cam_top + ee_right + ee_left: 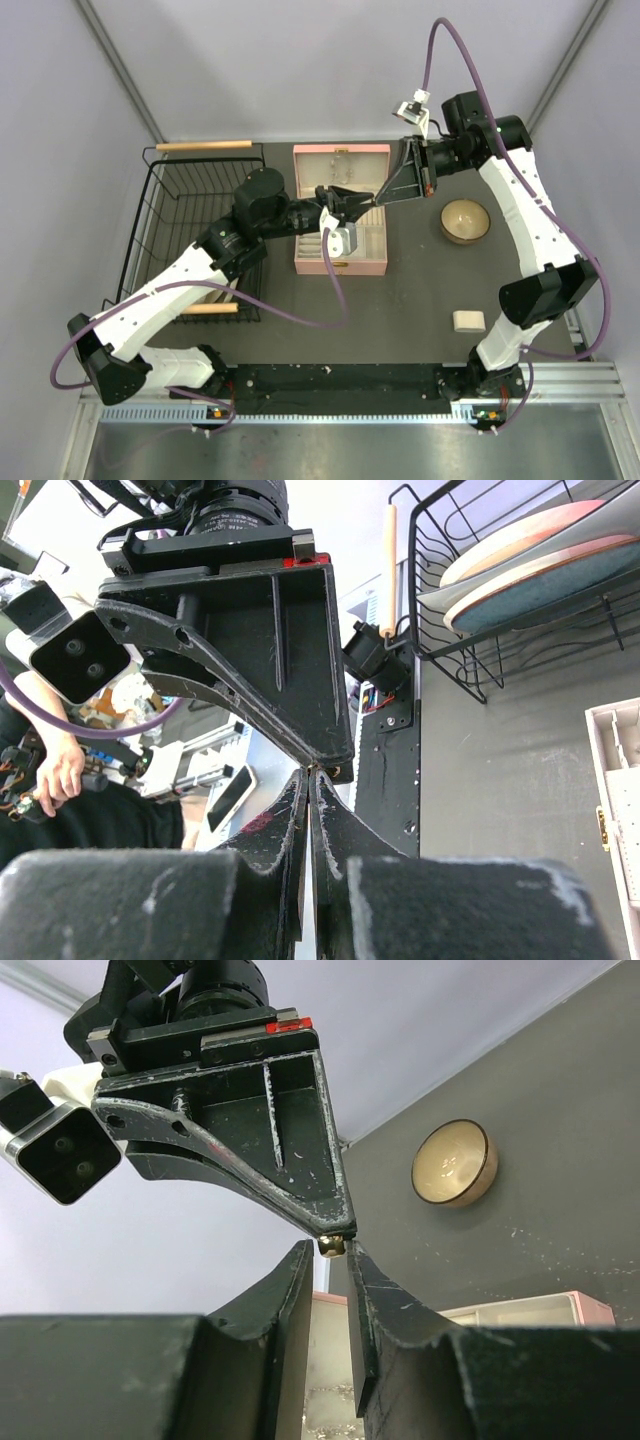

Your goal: Organize the mixed jewelry

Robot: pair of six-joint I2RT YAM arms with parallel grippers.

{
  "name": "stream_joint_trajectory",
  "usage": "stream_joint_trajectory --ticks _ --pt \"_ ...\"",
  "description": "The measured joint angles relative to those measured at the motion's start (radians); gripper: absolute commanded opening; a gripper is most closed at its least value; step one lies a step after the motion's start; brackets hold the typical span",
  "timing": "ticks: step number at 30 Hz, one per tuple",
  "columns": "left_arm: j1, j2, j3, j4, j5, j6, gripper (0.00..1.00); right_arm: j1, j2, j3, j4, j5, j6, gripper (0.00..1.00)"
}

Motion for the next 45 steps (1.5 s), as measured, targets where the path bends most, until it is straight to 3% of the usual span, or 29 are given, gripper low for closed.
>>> stream_joint_trajectory --ticks 14,19,25,45 --pt "-0.006 0.0 0.0 -0.019 -0.001 0.008 0.07 0.0 -0.004 -0.013 -0.002 0.0 0.0 0.0" --pt "-0.007 0.0 0.0 -0.02 -0.004 0.012 0.0 0.0 -0.005 -0.015 -0.001 0.0 0.0 0.08" --pt "-0.011 0.0 -0.001 -0.033 -0.021 0.015 0.0 0.0 -0.013 -0.026 -0.001 0.0 -0.002 0.23" --pt "-0.017 -0.012 -0.021 -0.022 -0.028 -0.013 0.0 -0.019 -0.033 -0.032 -0.001 0.028 -0.009 0.26"
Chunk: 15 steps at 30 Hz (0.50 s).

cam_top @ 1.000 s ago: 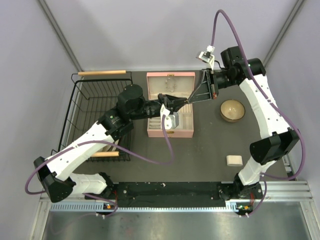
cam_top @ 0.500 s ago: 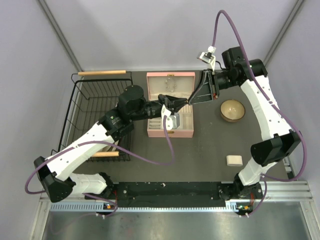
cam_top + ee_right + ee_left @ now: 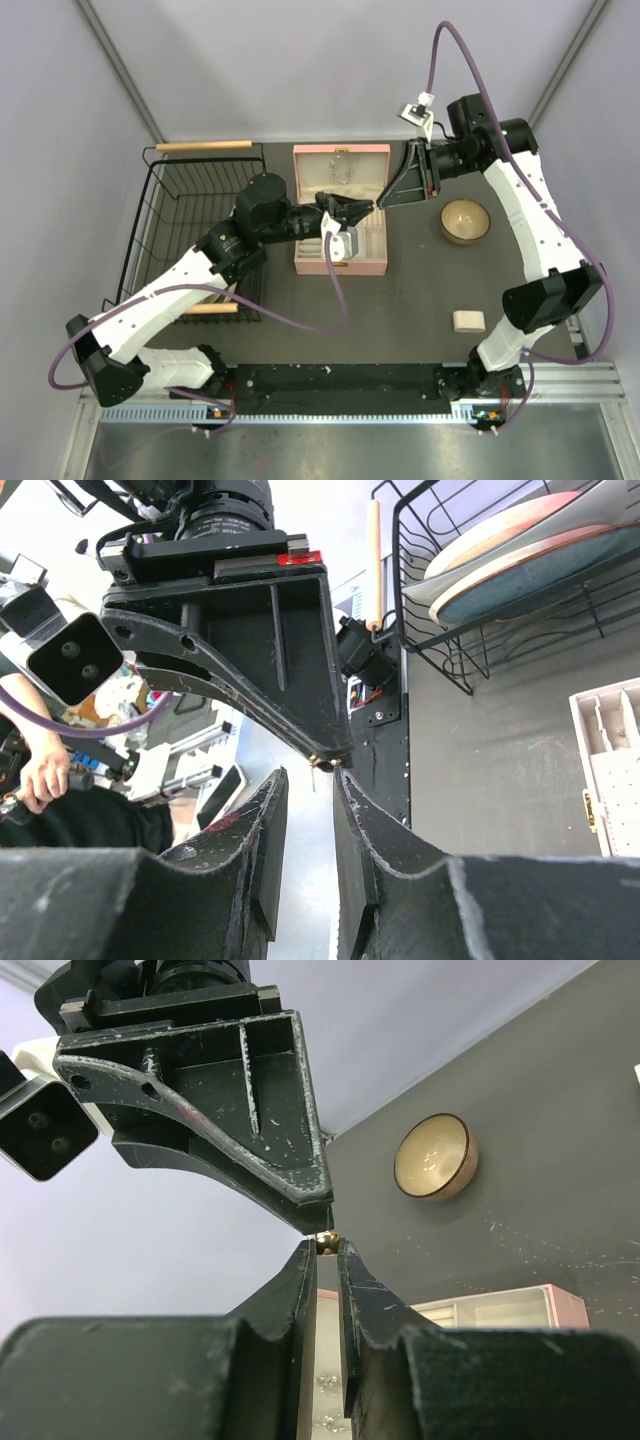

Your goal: Organize the mixed jewelry

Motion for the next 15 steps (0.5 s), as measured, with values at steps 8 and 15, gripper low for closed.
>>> stream_joint_trajectory --ticks 8,15 --pt "-0.005 -0.027 -0.02 0.008 -0.001 -0.01 0.0 -0.018 0.0 0.0 0.0 0.005 -0.001 0.26" --pt "-0.005 -0.032 -0.023 -0.022 -0.035 0.013 0.0 -0.057 0.003 0.0 0.0 0.05 -0.003 0.26"
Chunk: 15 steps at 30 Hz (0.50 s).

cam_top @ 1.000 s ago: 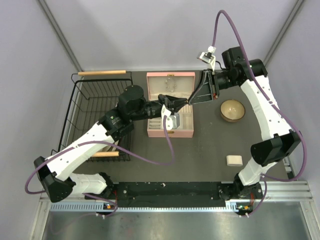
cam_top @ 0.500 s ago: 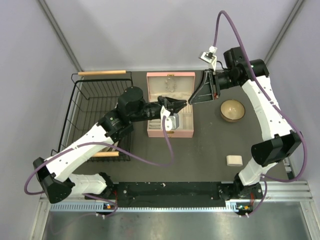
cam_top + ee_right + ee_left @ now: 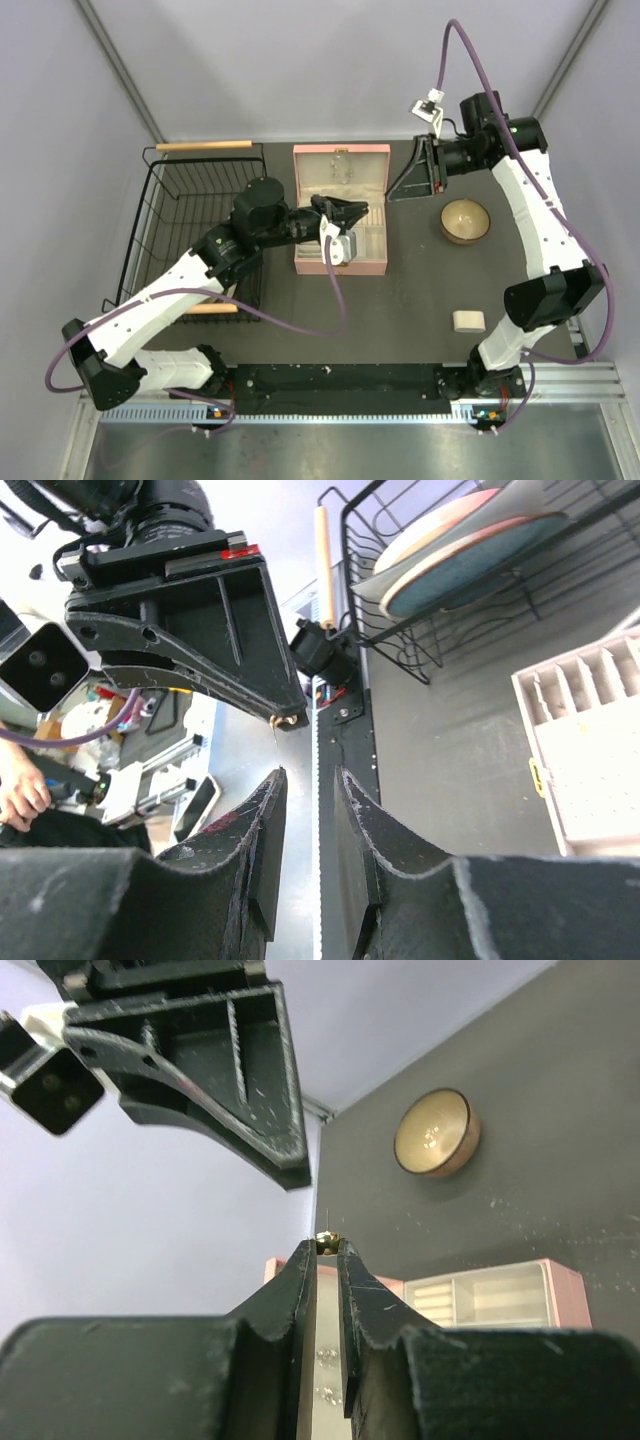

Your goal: Organize the mixed jewelry

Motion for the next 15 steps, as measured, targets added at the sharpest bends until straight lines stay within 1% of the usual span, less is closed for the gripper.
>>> stream_joint_trajectory --ticks 3,8,15 --pt "0.0 0.0 0.0 -0.051 -0.029 0.023 0.0 -0.038 0.002 0.0 0.0 0.02 -0.005 0.27" --pt "0.0 0.016 0.031 -0.213 -0.098 0.04 0.0 -0.097 0.007 -0.016 0.0 0.047 -0.01 0.27" --pt "0.0 0.115 0.167 -0.477 -0.208 -0.018 0.0 -0.125 0.025 -0.071 0.001 0.078 -0.028 0.27"
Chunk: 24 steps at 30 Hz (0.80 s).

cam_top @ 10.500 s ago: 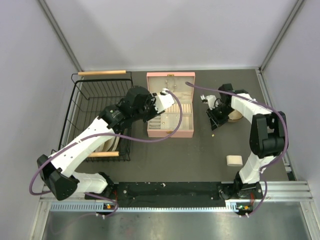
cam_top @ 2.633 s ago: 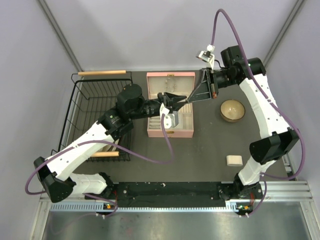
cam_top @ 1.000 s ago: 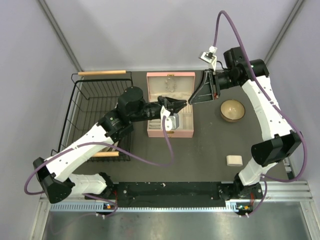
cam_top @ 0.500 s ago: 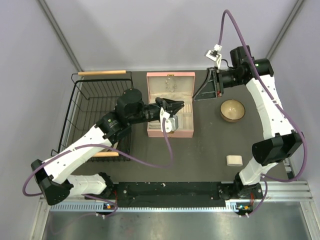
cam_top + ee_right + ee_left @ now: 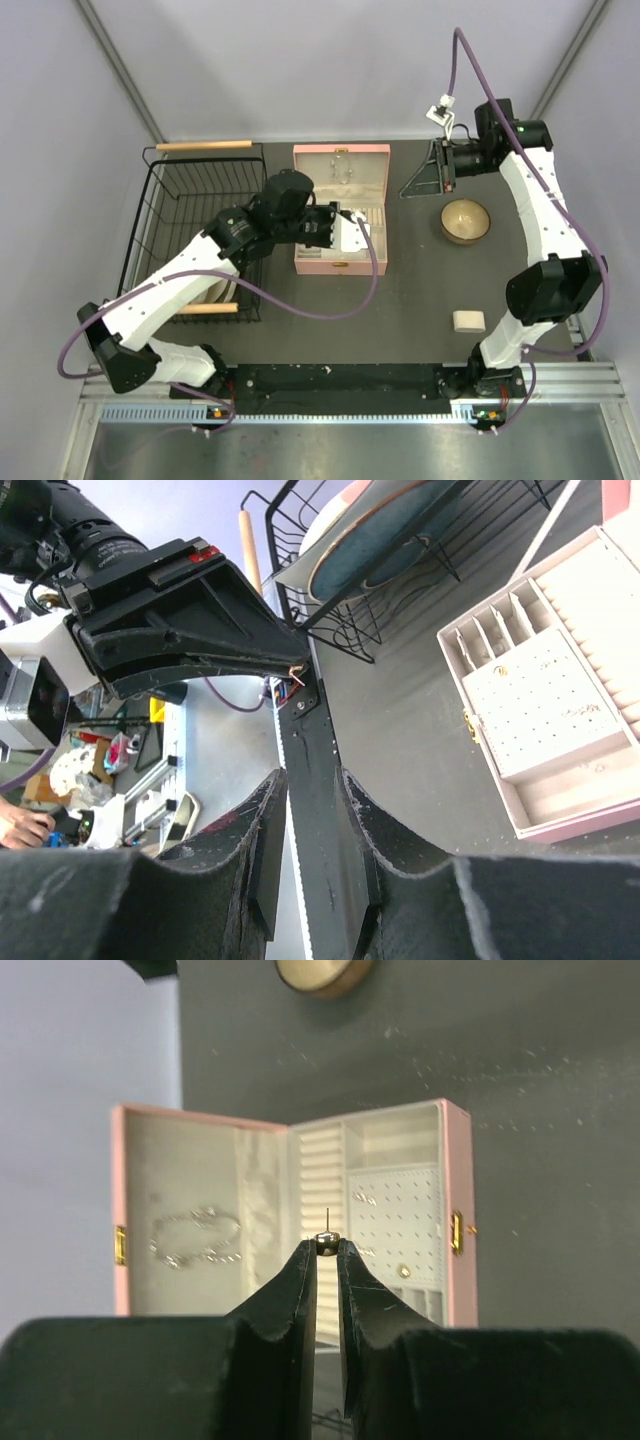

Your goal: Organize the mixed jewelry

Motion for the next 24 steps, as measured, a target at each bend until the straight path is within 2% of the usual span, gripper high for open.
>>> stream_joint_trajectory --ticks 9,19,24 --pt "0.012 0.118 0.132 -0.228 -0.061 -0.108 0.0 -0.016 0.008 -0.061 0.011 0.027 -0.015 0.26" --pt "0.091 0.26 0.183 -0.274 -0.061 -0.136 0.0 -0.056 0.008 -0.146 0.031 0.061 -0.034 0.26" --pt "0.098 0.381 0.235 -0.28 -0.092 -0.136 0.0 -0.068 0.006 -0.187 0.041 0.078 -0.048 0.26"
